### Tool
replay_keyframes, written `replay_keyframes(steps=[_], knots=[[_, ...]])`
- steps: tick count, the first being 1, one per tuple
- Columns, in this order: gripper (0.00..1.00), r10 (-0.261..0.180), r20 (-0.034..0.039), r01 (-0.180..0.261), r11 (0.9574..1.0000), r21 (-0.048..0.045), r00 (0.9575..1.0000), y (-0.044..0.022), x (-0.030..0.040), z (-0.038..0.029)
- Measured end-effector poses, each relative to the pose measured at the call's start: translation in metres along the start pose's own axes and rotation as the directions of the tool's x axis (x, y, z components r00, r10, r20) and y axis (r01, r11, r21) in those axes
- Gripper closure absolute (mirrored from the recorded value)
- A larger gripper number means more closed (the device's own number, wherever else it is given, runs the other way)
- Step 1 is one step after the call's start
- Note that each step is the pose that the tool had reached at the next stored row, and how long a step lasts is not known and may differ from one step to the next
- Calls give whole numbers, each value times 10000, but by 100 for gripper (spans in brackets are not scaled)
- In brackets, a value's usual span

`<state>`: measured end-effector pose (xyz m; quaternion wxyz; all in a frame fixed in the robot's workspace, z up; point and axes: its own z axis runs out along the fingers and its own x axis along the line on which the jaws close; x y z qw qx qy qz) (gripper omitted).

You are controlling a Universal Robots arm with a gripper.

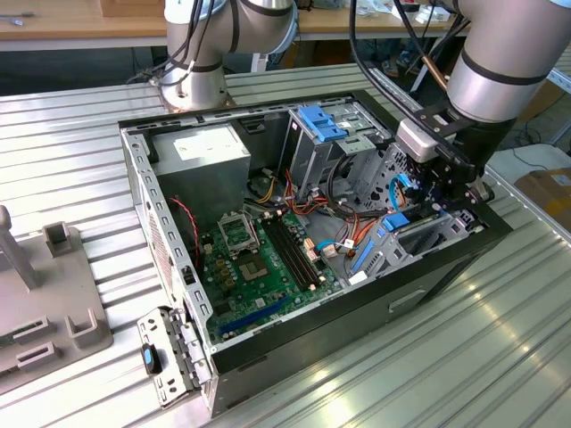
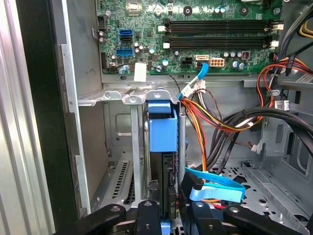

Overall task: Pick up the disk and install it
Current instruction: 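Insert the first disk wire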

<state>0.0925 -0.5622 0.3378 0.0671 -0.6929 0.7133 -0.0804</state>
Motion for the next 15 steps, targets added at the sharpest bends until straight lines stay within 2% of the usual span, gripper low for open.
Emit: replay_keyframes(steps=[3,9,15], knots=[[70,1,2,-1,10000,0,10000,-15,1,-71],[70,0,1,0,10000,0,10000,-56,4,-265],[70,5,0,-5,10000,-4,10000,-59,5,-273]])
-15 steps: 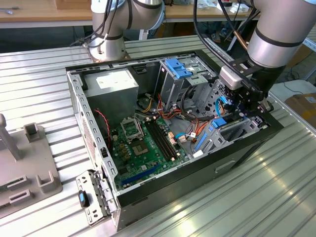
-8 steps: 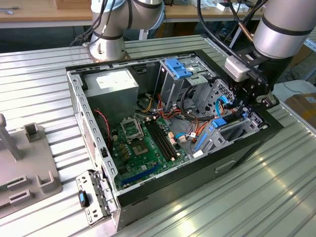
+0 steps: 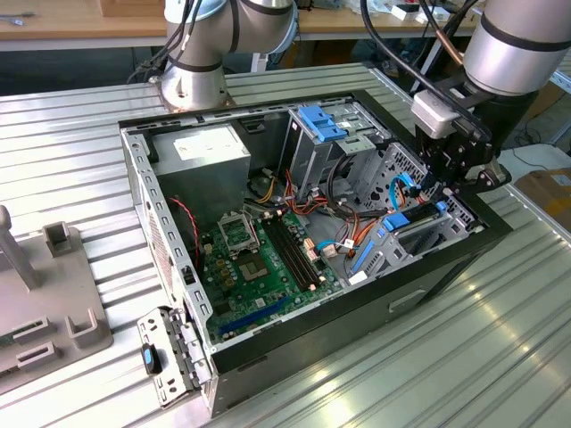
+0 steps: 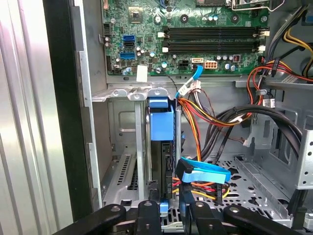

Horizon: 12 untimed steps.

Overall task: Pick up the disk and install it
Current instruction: 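Insert the first disk wire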

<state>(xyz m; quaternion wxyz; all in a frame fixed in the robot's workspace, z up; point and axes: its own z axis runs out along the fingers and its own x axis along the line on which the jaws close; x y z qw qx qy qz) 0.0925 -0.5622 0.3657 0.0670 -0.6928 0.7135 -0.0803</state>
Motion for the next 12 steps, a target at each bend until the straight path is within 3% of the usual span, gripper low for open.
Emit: replay_keyframes(steps=[1,6,9,10,12], knots=[[70,62,-20,-62,10000,-38,10000,-4,0,1],[70,146,-89,-151,9977,-667,9999,-31,-1,7],[70,149,-110,-160,9937,-1106,9998,-57,-2,13],[70,148,-114,-161,9927,-1192,9998,-66,-3,14],[70,149,-115,-162,9927,-1198,9998,-68,-2,15]])
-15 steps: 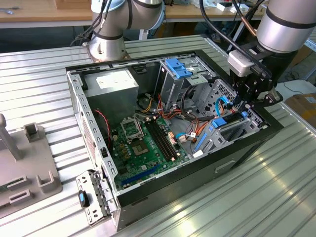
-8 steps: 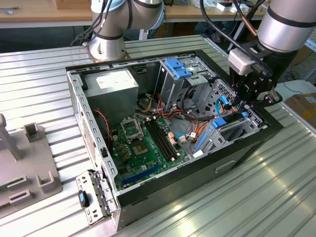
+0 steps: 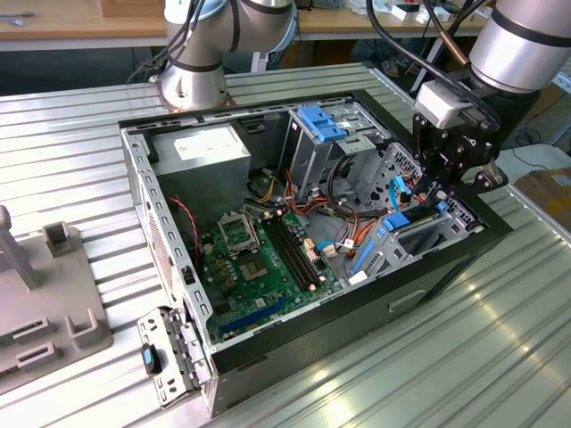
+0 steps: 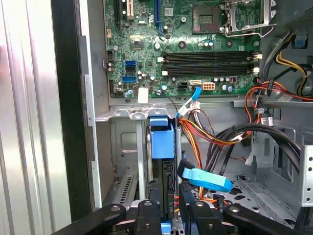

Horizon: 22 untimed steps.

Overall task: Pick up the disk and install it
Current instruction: 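Insert the first disk wire, then insert the second disk wire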

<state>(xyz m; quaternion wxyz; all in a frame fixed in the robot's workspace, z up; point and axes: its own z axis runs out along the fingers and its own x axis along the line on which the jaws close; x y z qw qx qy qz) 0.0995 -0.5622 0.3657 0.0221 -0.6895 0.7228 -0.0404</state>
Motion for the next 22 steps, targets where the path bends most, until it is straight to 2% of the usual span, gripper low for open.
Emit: replay_keyframes(steps=[3,7,22], knots=[[70,-1,-1,1,10000,-2,10000,-1,-45,-1],[70,33,-13,-33,9997,-235,10000,-30,-48,2],[70,32,-14,-32,9997,-246,10000,-32,-48,2]])
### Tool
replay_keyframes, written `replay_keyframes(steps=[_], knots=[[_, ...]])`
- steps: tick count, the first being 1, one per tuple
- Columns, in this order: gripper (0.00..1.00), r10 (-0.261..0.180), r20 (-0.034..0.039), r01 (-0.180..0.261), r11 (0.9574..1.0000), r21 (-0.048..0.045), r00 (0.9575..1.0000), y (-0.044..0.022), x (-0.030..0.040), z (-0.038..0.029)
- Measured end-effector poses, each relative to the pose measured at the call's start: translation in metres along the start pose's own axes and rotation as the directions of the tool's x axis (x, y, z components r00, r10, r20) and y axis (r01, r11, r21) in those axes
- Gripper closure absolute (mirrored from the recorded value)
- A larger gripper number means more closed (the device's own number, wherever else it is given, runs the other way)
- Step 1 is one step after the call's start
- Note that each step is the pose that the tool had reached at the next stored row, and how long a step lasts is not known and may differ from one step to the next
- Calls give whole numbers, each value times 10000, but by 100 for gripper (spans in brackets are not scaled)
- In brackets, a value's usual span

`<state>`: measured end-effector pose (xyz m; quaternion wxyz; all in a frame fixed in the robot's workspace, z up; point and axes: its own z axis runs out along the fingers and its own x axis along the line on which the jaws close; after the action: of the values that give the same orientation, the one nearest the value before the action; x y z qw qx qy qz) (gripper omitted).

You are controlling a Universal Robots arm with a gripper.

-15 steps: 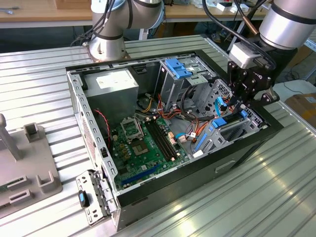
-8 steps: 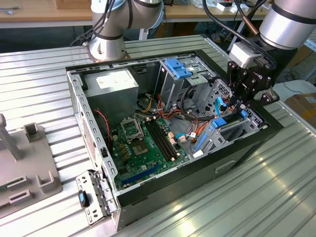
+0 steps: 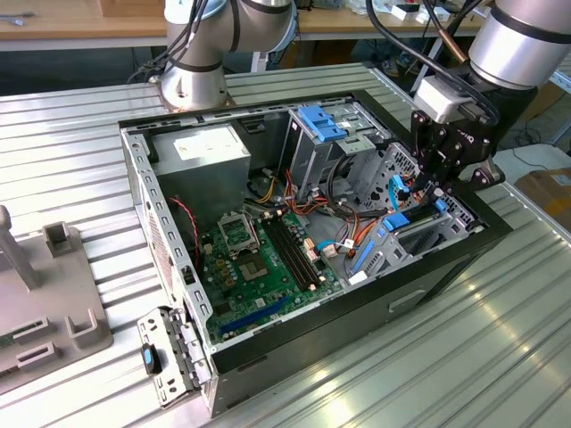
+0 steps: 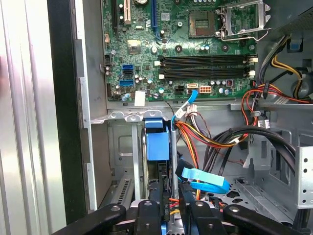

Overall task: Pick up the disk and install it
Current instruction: 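Insert the second disk wire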

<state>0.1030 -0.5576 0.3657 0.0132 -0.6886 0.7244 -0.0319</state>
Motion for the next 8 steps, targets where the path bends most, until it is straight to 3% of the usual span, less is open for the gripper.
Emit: replay_keyframes(steps=[2,7,8], knots=[[70,0,0,0,10000,0,10000,-43,-1,3],[70,0,-1,0,10000,-4,10000,-261,-13,16],[70,0,-1,0,10000,-5,10000,-276,-14,17]])
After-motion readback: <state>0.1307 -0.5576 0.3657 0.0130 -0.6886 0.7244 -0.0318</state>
